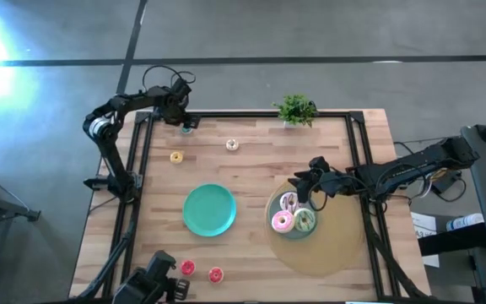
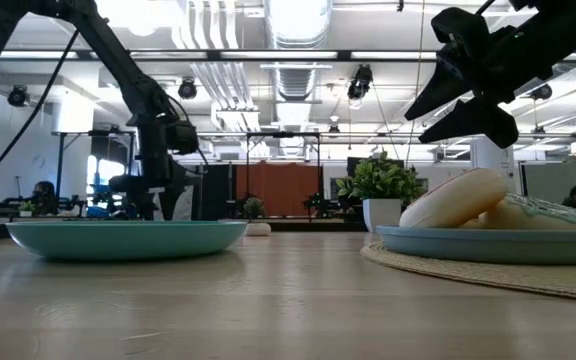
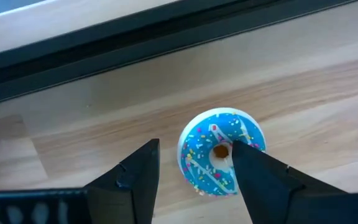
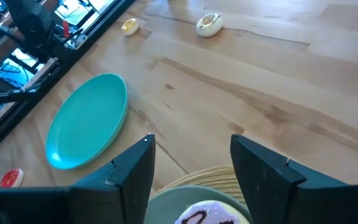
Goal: Pick & Place donuts
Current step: Put the small blue donut on the blue plate
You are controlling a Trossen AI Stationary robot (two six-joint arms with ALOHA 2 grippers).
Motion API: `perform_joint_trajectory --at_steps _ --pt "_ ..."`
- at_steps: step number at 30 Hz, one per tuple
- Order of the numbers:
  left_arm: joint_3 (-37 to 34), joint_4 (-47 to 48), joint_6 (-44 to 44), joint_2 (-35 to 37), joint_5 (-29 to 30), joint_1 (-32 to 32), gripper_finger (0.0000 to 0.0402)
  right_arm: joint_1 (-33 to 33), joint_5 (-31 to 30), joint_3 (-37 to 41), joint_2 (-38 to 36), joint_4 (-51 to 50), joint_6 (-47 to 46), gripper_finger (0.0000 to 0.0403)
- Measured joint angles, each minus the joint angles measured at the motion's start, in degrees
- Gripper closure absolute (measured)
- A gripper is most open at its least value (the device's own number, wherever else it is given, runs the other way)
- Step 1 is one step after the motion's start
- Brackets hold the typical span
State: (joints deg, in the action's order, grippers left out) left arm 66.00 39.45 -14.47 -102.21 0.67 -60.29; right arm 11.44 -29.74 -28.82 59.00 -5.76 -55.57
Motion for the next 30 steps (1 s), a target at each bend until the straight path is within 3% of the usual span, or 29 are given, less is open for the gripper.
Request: perform_joint_trajectory --at_steps 7,17,25,30 --pt "-0.34 -0.61 0.93 0.0 -0.17 -0.02 0.0245 -0.04 0.02 0.0 0.06 -0.03 0.0 0.0202" --pt "-0.85 -0.84 2.04 -0.02 -1.22 0.02 0.0391 -0.11 0.2 0.17 0.09 -2.91 -1.31 0.0202" --pt "-0.87 3.58 2.2 4.71 -2.14 5.03 0.04 -0.11 0.22 0.17 0.09 -2.93 -1.05 0.0202" --pt "-2.28 6.64 -2.98 14.73 -2.5 16.05 0.0401 -0.11 2.31 0.17 0.05 -2.86 0.9 0.0202"
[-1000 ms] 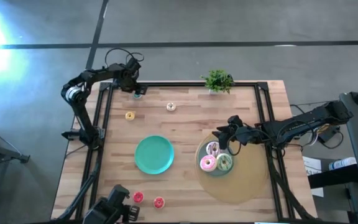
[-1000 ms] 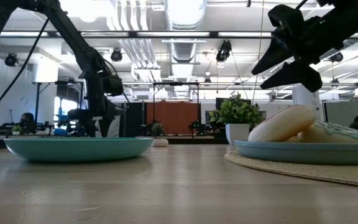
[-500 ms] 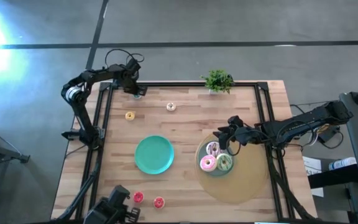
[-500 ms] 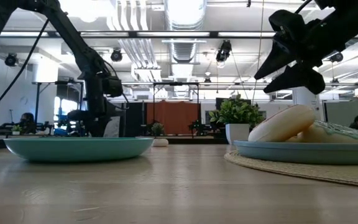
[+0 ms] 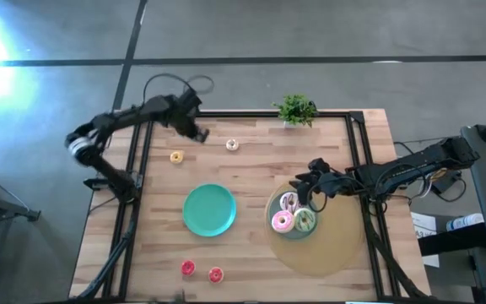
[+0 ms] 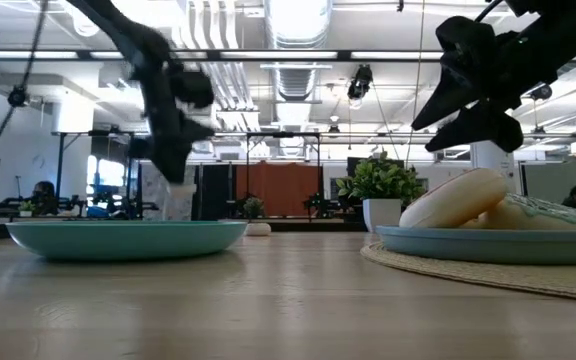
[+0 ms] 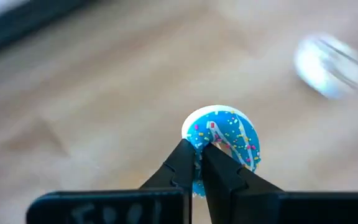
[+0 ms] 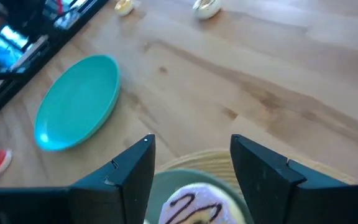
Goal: Pick & Place donuts
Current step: Put the small blue donut on the blue plate
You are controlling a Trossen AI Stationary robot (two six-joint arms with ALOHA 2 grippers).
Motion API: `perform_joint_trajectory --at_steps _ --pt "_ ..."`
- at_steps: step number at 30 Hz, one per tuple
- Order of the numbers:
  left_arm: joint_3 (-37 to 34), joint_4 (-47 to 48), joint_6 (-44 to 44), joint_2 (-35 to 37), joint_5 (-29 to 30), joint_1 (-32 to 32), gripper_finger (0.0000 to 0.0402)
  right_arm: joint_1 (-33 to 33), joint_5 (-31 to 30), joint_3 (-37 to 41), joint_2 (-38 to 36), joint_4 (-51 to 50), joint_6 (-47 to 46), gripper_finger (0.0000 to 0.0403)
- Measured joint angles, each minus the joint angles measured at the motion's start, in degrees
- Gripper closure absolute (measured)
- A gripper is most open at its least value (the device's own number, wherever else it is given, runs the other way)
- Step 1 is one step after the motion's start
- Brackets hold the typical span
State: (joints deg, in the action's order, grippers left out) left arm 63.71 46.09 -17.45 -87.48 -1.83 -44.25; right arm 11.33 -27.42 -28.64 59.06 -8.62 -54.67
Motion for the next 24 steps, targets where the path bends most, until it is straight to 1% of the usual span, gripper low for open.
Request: perform_joint_trajectory --at_steps 2,4,8,11,13,15,18,21,24 --pt "-1.94 2.23 -3.09 4.07 -0.15 6.48 0.0401 0.02 1.53 0.0 -0.03 0.09 0.86 0.0202" --pt "-4.85 3.41 -8.52 7.68 -0.21 14.23 0.0401 0.02 2.96 0.0 -0.03 0.14 1.53 0.0202" --pt "-11.47 2.84 -24.52 12.5 -0.06 32.6 0.0401 0.13 5.03 0.02 -0.05 0.33 3.98 0.0202" --pt "-15.65 -2.49 -37.88 12.87 2.32 46.04 0.0401 0.13 6.44 0.02 -0.05 0.43 5.36 0.0202" --pt "-17.52 -6.72 -45.87 12.43 4.42 53.1 0.0401 0.13 6.97 0.02 -0.04 0.46 6.12 0.0202" --pt "-18.68 -10.66 -53.14 11.05 5.81 58.22 0.0401 0.13 7.9 0.02 -0.05 0.6 7.11 0.0202" --pt "-19.18 -9.68 -61.06 8.44 8.98 63.56 0.0401 0.14 9.5 0.04 -0.07 1.31 8.59 0.0202" --pt "-18.66 -10.28 -65.42 6.26 9.34 66.47 0.0398 0.15 10.95 0.04 -0.07 2.07 9.61 0.0202" --pt "-17.76 -10.22 -67.54 4.21 9.43 66.97 0.037 0.15 11.23 0.04 -0.07 2.14 9.9 0.0202"
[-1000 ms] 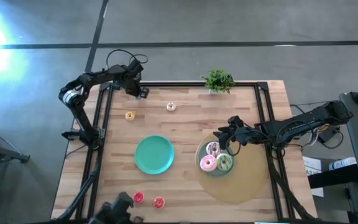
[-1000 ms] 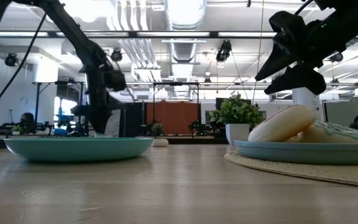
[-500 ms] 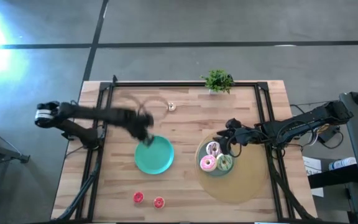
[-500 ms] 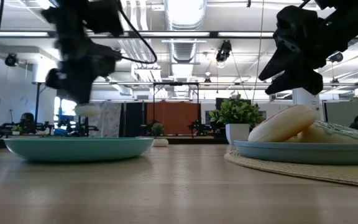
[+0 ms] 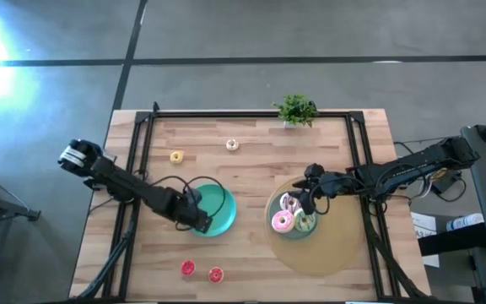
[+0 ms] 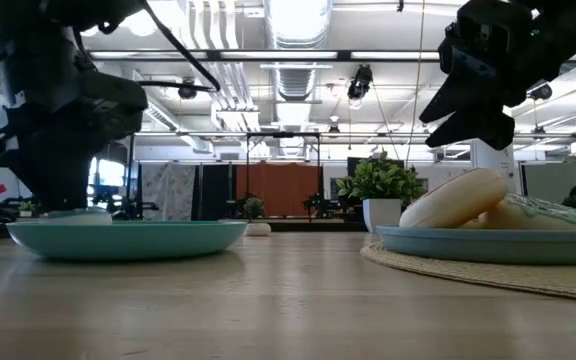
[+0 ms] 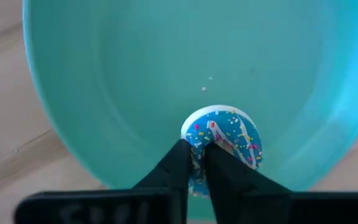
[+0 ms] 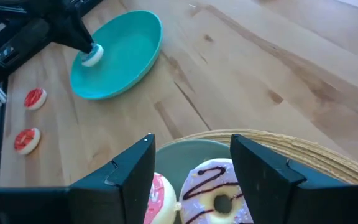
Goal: Pick & Place donuts
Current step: Put the small blue donut on the blue plate, then put the small white donut on the blue plate
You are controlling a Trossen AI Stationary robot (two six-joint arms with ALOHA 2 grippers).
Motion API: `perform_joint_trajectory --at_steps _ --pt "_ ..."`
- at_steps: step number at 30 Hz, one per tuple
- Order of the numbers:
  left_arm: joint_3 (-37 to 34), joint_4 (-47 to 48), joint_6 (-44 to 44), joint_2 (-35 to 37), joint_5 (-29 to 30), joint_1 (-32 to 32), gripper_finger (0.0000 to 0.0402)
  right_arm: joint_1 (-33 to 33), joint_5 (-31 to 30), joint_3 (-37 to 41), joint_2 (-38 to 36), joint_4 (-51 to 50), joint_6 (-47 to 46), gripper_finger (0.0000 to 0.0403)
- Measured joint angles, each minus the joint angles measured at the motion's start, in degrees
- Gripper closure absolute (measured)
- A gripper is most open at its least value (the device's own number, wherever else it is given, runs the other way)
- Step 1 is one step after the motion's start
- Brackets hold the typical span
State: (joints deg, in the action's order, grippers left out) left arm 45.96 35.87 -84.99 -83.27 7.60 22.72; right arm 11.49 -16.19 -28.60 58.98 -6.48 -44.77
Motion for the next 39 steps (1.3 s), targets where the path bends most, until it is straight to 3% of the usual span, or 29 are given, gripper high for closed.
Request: perform_joint_trajectory --at_steps 8,11,14,17,22,27,32,39 --pt "3.29 5.52 2.41 -1.25 -0.04 -0.98 0.0259 0.0 0.25 0.0 0.0 -0.02 -1.0 0.0202" --pt "5.43 8.3 3.75 0.35 0.51 -1.69 0.0245 0.0 0.27 0.0 0.0 -0.03 -1.17 0.0202" --pt "7.74 8.09 6.84 2.07 5.73 -3.86 0.0244 0.0 0.24 -0.18 0.0 -0.09 -1.11 0.0202" --pt "8.45 3.37 13.95 2.32 8.13 -10.85 0.0244 0.0 0.21 -0.42 0.0 -0.08 -1.11 0.0202" --pt "8.19 -8.36 29.69 -1.11 0.3 -29.54 0.0244 0.0 -0.12 -0.71 0.0 -0.15 -1.18 0.0202" --pt "9.81 -9.56 37.19 -4.48 -4.36 -43.92 0.0244 0.0 -0.27 -1.09 0.0 -0.1 -2.86 0.0202" --pt "11.7 -15.62 40.52 -8.51 -9.73 -51.04 0.0244 0.0 -1.42 -1.08 0.0 -0.15 -3.18 0.0202" --pt "18.78 -16.2 42.48 -19.05 -11.43 -53.66 0.0244 -0.04 -3.49 -1.03 0.02 -0.13 -3.26 0.0202"
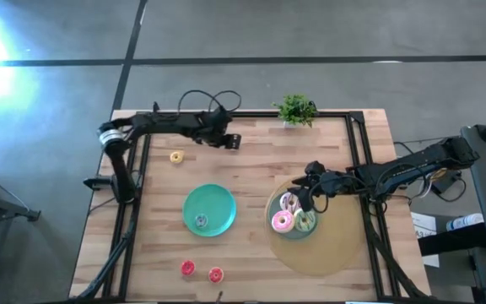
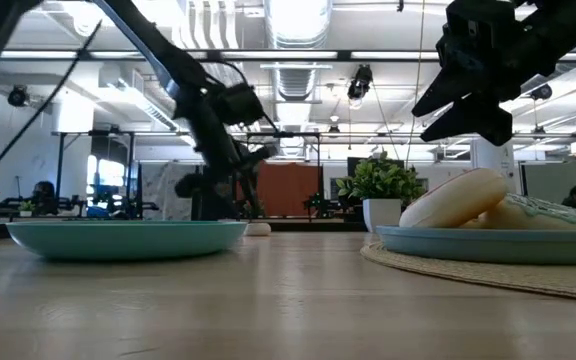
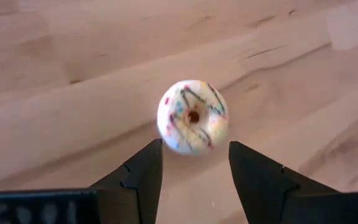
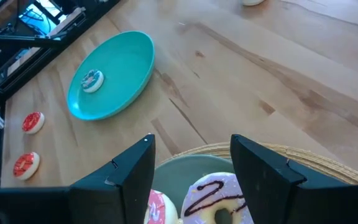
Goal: Pick & Place donuts
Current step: Put the small white donut on the blue plate
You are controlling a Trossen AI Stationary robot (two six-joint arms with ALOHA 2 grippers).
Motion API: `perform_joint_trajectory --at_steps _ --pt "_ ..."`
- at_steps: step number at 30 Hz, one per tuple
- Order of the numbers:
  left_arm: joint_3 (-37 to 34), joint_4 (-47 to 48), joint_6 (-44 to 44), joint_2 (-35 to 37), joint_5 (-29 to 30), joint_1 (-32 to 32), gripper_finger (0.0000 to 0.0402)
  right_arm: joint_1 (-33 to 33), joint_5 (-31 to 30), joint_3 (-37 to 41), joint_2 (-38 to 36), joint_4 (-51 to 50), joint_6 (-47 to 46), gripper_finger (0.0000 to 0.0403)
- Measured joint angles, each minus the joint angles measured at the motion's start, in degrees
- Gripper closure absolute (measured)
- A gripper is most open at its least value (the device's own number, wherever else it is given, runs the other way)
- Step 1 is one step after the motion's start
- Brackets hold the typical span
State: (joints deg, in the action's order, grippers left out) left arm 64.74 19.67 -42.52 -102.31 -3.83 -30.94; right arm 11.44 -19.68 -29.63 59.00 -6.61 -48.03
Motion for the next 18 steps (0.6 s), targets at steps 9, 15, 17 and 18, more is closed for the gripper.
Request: perform_joint_trajectory --at_steps 9,15,17,18 --pt "11.64 8.83 4.53 -8.66 1.72 -0.44 0.0248 0.06 0.04 0.09 0.04 -0.42 -2.04 0.0202" --pt "13.63 12.76 8.1 -7.33 2.99 -0.59 0.0252 0.04 0.06 0.22 0.09 -0.48 -2.6 0.0202" --pt "13.72 12.72 8.56 -6.11 3.52 -0.66 0.0253 0.04 0.07 0.22 0.09 -0.48 -2.56 0.0202" --pt "13.76 12.85 8.96 -5.57 3.7 -0.77 0.0253 0.04 0.07 0.24 0.09 -0.48 -2.51 0.0202"
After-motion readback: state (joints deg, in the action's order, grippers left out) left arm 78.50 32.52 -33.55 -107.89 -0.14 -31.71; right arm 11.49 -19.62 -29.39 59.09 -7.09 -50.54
